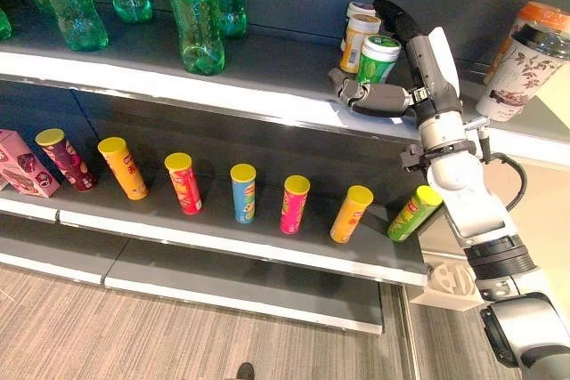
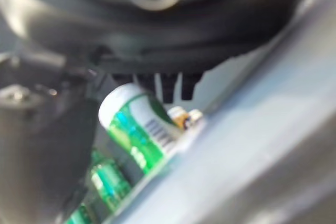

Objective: Put the goods on the table back onto the shelves and tidy them up.

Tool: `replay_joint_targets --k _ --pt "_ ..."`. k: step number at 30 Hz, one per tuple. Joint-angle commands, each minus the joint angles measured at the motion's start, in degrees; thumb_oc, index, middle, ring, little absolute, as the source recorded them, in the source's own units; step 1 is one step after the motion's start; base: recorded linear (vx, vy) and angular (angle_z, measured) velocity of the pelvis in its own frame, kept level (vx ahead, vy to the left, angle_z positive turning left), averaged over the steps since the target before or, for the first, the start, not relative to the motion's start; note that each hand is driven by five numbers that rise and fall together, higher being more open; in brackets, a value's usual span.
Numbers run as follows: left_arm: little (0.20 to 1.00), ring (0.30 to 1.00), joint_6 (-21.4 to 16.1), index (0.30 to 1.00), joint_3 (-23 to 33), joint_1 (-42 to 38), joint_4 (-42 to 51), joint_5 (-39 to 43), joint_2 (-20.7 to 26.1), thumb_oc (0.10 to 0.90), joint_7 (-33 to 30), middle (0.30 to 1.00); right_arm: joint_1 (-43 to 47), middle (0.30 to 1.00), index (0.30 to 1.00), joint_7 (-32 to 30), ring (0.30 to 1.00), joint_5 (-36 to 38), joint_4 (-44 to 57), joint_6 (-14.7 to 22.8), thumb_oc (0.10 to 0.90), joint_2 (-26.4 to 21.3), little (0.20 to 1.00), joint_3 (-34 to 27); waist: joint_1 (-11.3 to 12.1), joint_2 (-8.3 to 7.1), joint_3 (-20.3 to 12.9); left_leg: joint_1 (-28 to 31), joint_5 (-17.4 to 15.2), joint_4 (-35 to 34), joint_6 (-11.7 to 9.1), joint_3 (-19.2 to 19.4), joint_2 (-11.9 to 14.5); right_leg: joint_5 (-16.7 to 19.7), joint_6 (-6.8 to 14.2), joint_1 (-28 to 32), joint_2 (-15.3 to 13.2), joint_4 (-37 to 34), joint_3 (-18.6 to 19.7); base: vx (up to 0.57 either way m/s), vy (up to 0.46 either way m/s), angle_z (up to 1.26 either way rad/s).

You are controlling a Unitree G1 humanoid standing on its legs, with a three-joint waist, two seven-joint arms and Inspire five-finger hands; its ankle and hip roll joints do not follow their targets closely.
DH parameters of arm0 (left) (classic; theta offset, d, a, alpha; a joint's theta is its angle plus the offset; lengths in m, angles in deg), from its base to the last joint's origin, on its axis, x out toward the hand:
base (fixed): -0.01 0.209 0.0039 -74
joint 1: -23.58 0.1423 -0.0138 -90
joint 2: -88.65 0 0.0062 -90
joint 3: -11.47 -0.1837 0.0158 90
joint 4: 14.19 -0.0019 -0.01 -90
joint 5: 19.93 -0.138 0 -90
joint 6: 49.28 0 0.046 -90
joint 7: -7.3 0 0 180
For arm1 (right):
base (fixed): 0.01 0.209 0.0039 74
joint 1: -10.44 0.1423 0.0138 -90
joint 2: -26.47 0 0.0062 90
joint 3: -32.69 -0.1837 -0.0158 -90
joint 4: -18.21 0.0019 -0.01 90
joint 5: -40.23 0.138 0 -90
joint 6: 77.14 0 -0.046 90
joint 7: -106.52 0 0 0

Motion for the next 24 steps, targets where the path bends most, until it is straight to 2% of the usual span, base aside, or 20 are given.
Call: replay_joint_targets --k 1,24 --pt "0.900 0.900 -1.06 0.900 -2.14 -1.67 -2.24 -0.97 0.81 0.800 -1.48 0.900 7.25 0.900 0.900 -3.72 0.900 1.60 2.57 1.51 0.800 -1.13 0.900 -0.40 1.98 2.17 -3.75 4.23 -6.07 0.11 -2.42 1.24 4.62 3.75 0.60 -2.79 -1.74 1.14 -2.39 0.00 0.000 0.00" --pt "0.900 0.900 -0.76 0.900 -1.98 -2.07 -2.76 -1.03 1.03 0.800 -2.53 0.900 10.85 0.900 0.900 -5.37 0.900 1.03 1.07 0.70 0.800 1.77 0.900 1.18 2.75 1.87 -3.60 4.23 -6.28 0.11 -2.19 0.99 4.20 4.03 0.74 -2.55 -2.18 1.24 -2.53 0.00 0.000 0.00"
